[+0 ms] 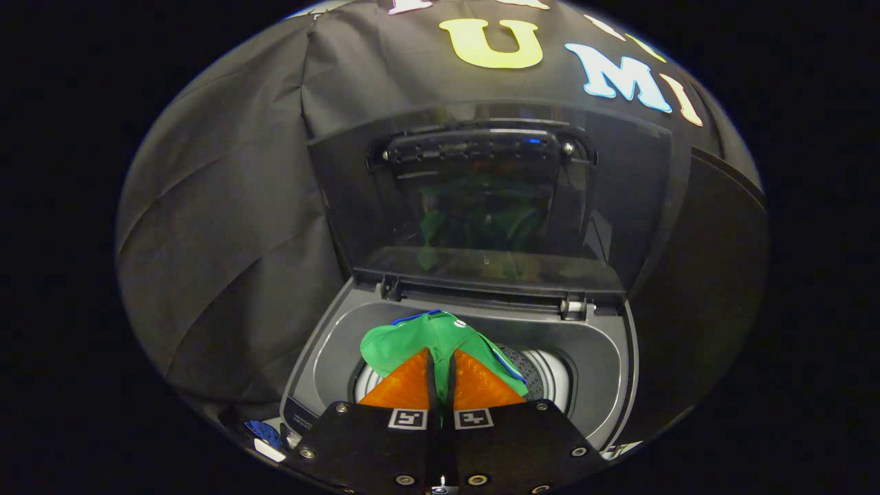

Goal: Put the clothes into the washing machine and then close the washing machine lid.

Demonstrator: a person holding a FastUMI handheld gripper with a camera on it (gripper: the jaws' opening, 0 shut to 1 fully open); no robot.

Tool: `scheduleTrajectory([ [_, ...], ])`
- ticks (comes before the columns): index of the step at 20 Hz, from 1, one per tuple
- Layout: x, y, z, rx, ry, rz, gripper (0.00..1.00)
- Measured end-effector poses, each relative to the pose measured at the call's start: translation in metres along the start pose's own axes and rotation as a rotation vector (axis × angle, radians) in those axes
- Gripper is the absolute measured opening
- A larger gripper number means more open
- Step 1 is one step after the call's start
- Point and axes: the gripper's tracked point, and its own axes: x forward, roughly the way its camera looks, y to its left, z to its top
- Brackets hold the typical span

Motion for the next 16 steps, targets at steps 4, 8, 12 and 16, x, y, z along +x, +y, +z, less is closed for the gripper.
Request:
scheduleTrajectory([
  [4, 0.010, -0.005, -0.010, -0.008, 0.030, -0.027, 0.02],
  [8, 0.022, -0.010, -0.021, 0.010, 0.065, -0.034, 0.07],
  [12, 0.021, -0.008, -0.026, 0.001, 0.071, -0.026, 0.45],
  [16, 0.020, -0.007, -0.023, -0.027, 0.052, -0.037, 0.97],
])
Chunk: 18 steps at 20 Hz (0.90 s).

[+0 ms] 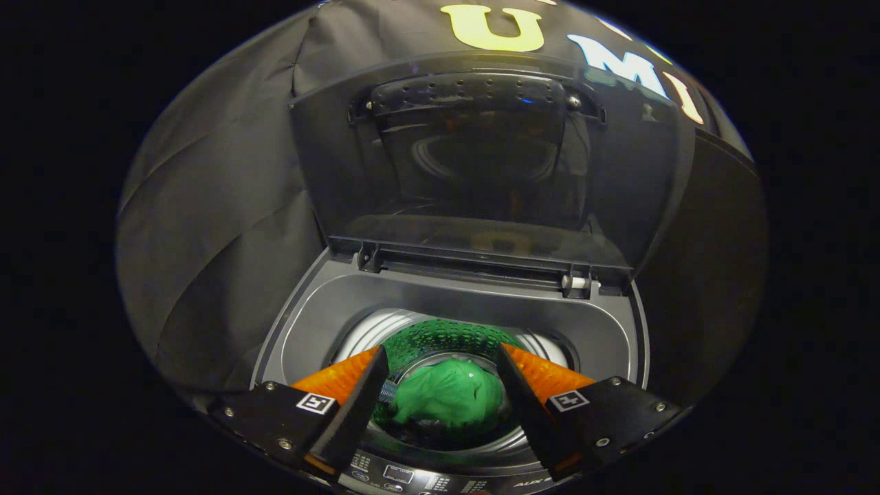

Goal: Put the clothes into the washing machine and then close the washing machine lid.

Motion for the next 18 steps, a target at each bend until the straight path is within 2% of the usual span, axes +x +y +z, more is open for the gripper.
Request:
scheduleTrajectory([
  [6, -0.016, 0.004, 0.022, -0.021, -0.093, 0.002, 0.97],
  [13, -0.077, 0.012, 0.103, -0.090, -0.385, 0.018, 0.96],
  [18, -0.115, 0.009, 0.155, -0.112, -0.542, 0.013, 0.96],
])
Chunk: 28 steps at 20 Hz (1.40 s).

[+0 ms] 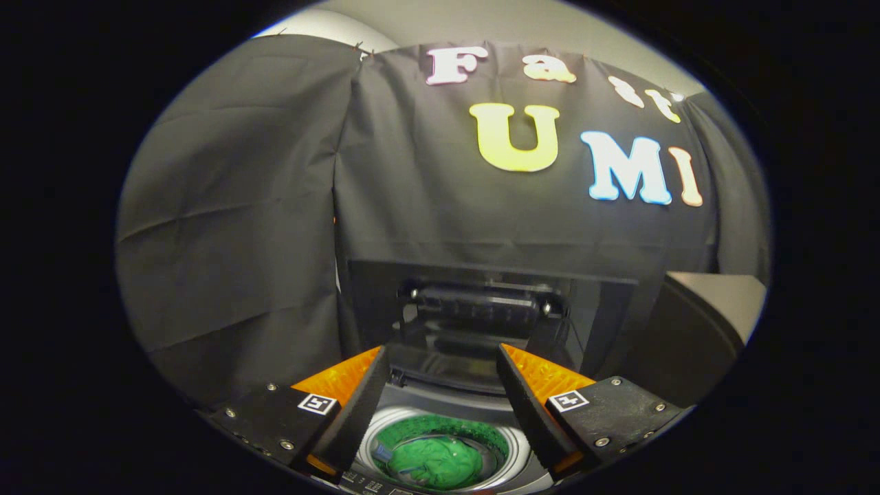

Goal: Put the clothes into the washing machine and then close the washing machine lid.

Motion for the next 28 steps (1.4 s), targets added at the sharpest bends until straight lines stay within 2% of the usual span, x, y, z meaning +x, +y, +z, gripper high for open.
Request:
scheduleTrajectory([
  [6, 0.004, -0.018, 0.053, -0.023, -0.114, -0.047, 0.96],
  [10, 0.029, -0.030, 0.072, -0.003, -0.112, -0.070, 0.96],
  [14, 0.059, -0.042, 0.078, -0.007, -0.080, -0.115, 0.96],
  [28, 0.141, -0.058, 0.069, 0.077, 0.111, -0.165, 0.96],
])
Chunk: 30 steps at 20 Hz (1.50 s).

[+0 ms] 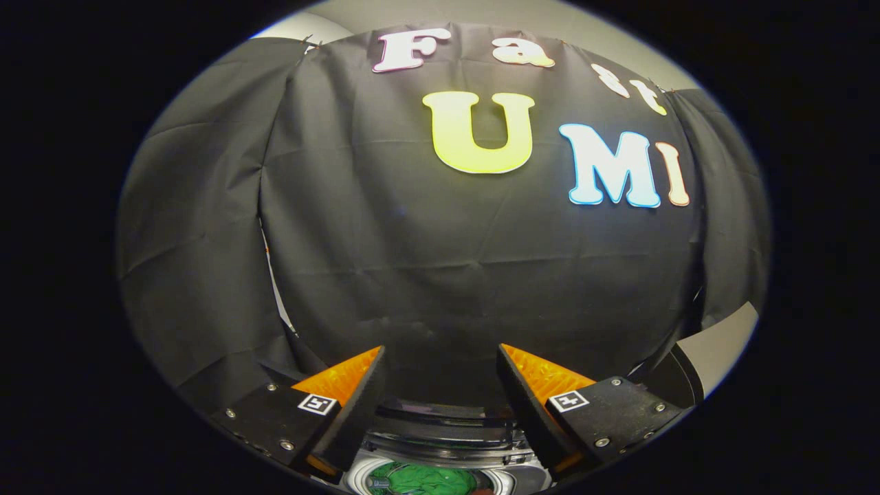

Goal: Put the clothes into the washing machine and then close the washing machine lid.

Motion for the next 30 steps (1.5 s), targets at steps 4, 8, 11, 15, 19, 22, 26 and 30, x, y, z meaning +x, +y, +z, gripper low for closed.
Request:
scheduleTrajectory([
  [4, 0.015, 0.007, -0.018, 0.001, 0.093, 0.009, 0.96],
  [8, 0.021, 0.007, -0.032, 0.054, 0.172, 0.009, 0.97],
  [11, 0.019, 0.010, -0.035, 0.065, 0.215, 0.022, 0.97],
  [15, 0.014, 0.011, -0.038, 0.074, 0.246, 0.042, 0.97],
  [19, 0.001, 0.013, -0.042, 0.078, 0.280, 0.066, 0.95],
  [22, -0.009, 0.015, -0.044, 0.076, 0.258, 0.080, 0.94],
  [26, -0.025, 0.017, -0.047, 0.067, 0.224, 0.087, 0.93],
  [30, -0.041, 0.021, -0.053, 0.061, 0.202, 0.091, 0.93],
])
